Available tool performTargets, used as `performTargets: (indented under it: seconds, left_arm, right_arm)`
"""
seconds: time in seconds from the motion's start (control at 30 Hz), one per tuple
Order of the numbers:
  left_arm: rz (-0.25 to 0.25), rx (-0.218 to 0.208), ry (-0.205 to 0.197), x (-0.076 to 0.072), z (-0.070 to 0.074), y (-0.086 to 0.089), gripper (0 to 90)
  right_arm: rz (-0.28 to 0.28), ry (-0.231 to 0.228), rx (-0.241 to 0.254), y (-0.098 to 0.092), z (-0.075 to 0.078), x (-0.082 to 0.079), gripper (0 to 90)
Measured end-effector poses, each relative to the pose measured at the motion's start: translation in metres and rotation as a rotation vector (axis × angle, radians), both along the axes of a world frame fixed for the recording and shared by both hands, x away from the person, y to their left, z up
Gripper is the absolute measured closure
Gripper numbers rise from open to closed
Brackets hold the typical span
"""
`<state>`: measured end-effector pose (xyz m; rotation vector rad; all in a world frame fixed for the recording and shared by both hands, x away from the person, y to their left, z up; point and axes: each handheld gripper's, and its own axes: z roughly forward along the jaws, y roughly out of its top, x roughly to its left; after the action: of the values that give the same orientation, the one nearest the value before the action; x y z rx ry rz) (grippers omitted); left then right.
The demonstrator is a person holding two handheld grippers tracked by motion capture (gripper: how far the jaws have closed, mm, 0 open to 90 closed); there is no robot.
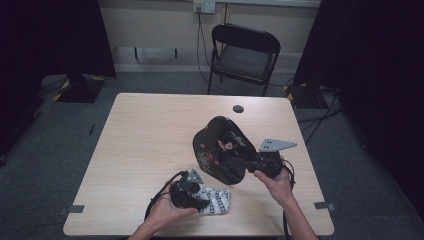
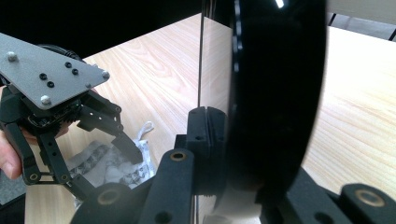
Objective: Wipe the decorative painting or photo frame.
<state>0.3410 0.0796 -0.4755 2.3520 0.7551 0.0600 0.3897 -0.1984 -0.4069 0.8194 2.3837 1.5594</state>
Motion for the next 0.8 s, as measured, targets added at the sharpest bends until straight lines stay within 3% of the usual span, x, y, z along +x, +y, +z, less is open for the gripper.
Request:
performTargets:
  seconds: [0.17, 0.27, 0.33, 0.4, 0.43, 0.57, 0.63, 0.67, 0.7, 0.77, 0.8]
  left_arm:
    - [-0.014, 0.013, -0.012, -0.002, -0.001, -0.003, 31.4]
    - [-0.03, 0.044, -0.029, -0.005, -0.001, -0.007, 28.2]
    - [-0.017, 0.037, -0.029, -0.005, -0.002, -0.008, 28.2]
    - [-0.023, 0.073, -0.065, -0.009, -0.002, -0.013, 29.8]
    - [-0.012, 0.071, -0.065, -0.01, -0.002, -0.014, 30.6]
    - [-0.022, 0.07, -0.054, -0.011, 0.0, -0.016, 44.2]
    - [-0.01, 0.036, -0.05, -0.012, 0.0, -0.016, 48.8]
    - [-0.05, 0.04, -0.045, -0.01, 0.0, -0.014, 56.1]
    - [-0.041, -0.005, -0.017, -0.008, -0.002, -0.013, 70.1]
    - [-0.028, -0.037, 0.017, -0.006, -0.003, -0.013, 76.1]
    - [-0.045, -0.021, 0.015, -0.004, -0.002, -0.011, 77.4]
  right_arm:
    - [0.0, 0.001, 0.003, -0.001, -0.001, 0.0, 80.9]
    - [-0.002, -0.001, 0.001, 0.0, 0.0, 0.0, 80.9]
    - [-0.003, -0.002, -0.001, 0.0, 0.0, -0.001, 80.9]
    - [-0.003, 0.002, 0.004, 0.0, -0.001, -0.001, 80.9]
    - [-0.004, 0.0, 0.005, 0.0, -0.001, -0.001, 80.9]
    - [-0.001, 0.0, 0.0, 0.0, 0.0, -0.001, 80.8]
    - [-0.001, -0.001, -0.002, 0.0, 0.0, -0.001, 80.9]
    - [0.001, 0.0, -0.001, 0.0, 0.0, 0.0, 80.9]
    - [0.001, 0.003, 0.004, 0.0, 0.0, 0.001, 81.1]
    - [0.001, 0.003, 0.004, 0.0, 0.0, 0.0, 81.1]
    - [0.001, 0.003, 0.003, 0.0, 0.0, 0.0, 81.0]
